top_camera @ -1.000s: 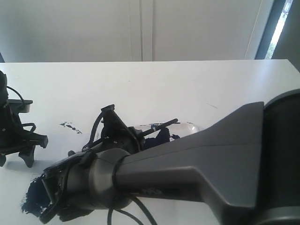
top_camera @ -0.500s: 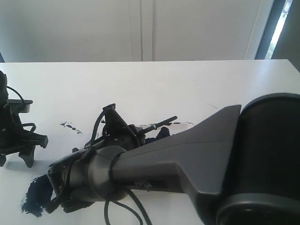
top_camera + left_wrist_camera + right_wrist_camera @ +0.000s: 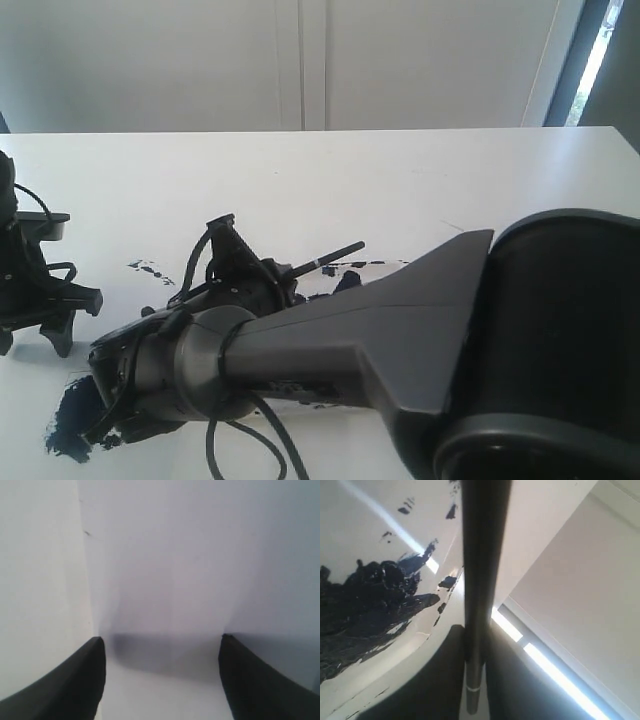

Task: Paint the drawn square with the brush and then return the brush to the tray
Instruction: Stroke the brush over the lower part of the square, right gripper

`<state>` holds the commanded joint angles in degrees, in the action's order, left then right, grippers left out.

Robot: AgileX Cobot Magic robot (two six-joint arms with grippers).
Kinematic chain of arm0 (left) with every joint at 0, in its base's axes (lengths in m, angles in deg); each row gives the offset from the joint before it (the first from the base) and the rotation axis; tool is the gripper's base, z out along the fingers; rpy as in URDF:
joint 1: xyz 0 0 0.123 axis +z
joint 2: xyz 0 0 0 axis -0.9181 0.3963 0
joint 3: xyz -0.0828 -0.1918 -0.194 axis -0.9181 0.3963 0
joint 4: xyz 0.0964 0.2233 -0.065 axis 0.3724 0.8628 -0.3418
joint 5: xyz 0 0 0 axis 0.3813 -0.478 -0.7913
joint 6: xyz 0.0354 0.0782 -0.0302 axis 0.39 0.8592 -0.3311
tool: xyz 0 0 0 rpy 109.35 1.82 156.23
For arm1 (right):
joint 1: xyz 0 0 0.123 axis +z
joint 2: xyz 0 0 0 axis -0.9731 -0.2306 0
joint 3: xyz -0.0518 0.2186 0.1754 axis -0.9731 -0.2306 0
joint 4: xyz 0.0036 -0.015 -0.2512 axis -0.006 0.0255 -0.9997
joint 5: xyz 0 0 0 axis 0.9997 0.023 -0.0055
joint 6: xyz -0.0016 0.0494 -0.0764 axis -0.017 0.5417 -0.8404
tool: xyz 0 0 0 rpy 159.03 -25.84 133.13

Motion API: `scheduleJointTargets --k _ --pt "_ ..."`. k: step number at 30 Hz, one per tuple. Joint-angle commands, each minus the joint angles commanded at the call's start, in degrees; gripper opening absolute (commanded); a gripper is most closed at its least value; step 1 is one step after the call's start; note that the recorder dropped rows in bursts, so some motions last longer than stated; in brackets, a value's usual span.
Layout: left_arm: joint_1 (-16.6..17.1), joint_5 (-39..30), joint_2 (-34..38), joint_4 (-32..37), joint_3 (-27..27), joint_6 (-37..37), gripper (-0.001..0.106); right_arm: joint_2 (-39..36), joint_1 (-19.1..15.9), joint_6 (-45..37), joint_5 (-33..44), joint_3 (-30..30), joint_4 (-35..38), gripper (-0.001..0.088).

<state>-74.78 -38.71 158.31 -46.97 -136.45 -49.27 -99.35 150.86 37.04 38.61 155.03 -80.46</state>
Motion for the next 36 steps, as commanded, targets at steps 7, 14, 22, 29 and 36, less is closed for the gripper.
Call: scheduleJointTargets --k 7,14,22,29,36 --pt "0.00 -0.01 0.00 -0.23 0.00 0.00 0.068 -1.03 0.08 -1.23 0.00 0.48 1.91 0.0000" --pt "0.00 0.12 0.00 -0.34 0.00 0.00 0.068 -2.42 0.62 -1.46 0.00 2.32 1.64 0.0000" --pt "0.00 0.21 0.00 -0.46 0.00 0.00 0.068 -4.91 0.72 -2.28 0.00 4.19 2.25 0.0000" --pt "0.00 0.50 0.00 -0.47 0.00 0.11 0.068 -4.90 0.72 -2.28 0.00 4.19 2.90 0.0000" --pt "0.00 0.50 0.00 -0.47 0.00 0.11 0.068 -4.77 0.72 -2.28 0.00 4.19 4.23 0.0000"
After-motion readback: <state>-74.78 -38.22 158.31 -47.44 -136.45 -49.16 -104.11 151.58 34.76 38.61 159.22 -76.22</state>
